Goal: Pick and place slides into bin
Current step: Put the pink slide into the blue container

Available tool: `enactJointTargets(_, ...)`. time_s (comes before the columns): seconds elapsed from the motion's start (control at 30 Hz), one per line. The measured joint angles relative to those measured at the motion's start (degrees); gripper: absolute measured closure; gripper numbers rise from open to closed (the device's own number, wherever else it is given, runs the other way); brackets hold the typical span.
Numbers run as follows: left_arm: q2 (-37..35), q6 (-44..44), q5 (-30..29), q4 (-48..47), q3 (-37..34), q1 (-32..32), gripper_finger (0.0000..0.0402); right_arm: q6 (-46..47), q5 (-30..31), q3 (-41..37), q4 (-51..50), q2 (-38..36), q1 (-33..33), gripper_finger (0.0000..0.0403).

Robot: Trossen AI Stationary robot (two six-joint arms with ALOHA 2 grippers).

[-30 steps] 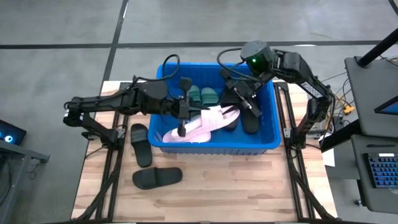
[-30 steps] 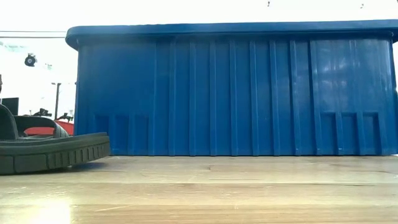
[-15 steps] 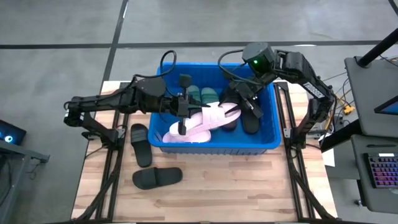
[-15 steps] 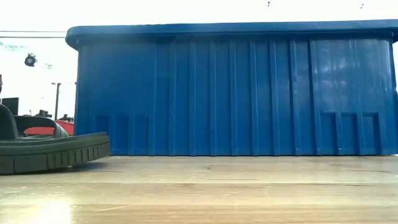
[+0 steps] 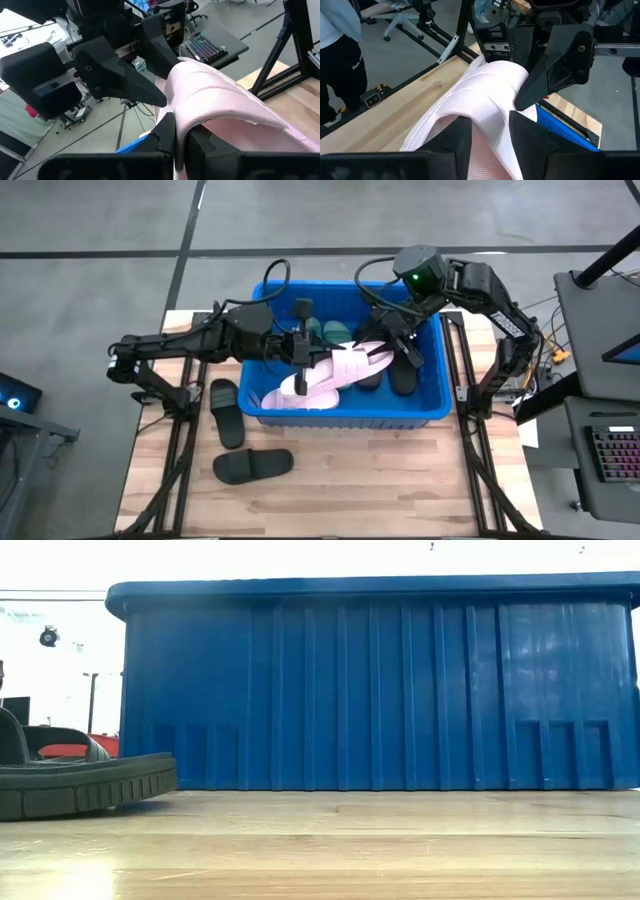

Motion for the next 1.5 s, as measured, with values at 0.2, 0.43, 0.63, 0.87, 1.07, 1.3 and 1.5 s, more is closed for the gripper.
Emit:
enactJointTargets(0.2,-0.4,-0.1,0.0,0.4,-0.2,0.4,0.0401,-0.4,0.0,0.0,0.5,0.0,0.0,0.0324)
enactJointTargets(0.43,-0.6,-2.3,-0.1,0.9,-0.2,0.4,0.0401,-4.2,0.1,0.0,1.0,-0.2,0.0,0.0389)
enactJointTargets(0.63,-0.8,-7.1,-1.9,0.9,-0.3,1.1,0.0394,-5.0,4.2,0.0,1.0,-0.9,0.0,0.0391)
enactJointTargets(0.87,-2.5,-12.6,-3.6,0.4,-0.3,2.6,0.0324,-4.7,11.7,0.0,1.1,-3.4,0.0,0.0392)
enactJointTargets(1.07,-6.0,-13.7,-6.7,-0.2,-0.2,3.5,0.0264,-4.4,19.5,0.0,-1.4,-5.9,-0.1,0.0392)
enactJointTargets(1.3,-9.1,-18.3,-9.2,-1.1,-0.4,4.7,0.0245,-4.7,28.8,-0.1,-4.5,-8.2,0.0,0.0392)
enactJointTargets(1.5,-11.8,-28.4,-9.1,-2.5,-0.4,7.8,0.0244,-6.6,40.3,-0.3,-6.2,-9.1,1.6,0.0392)
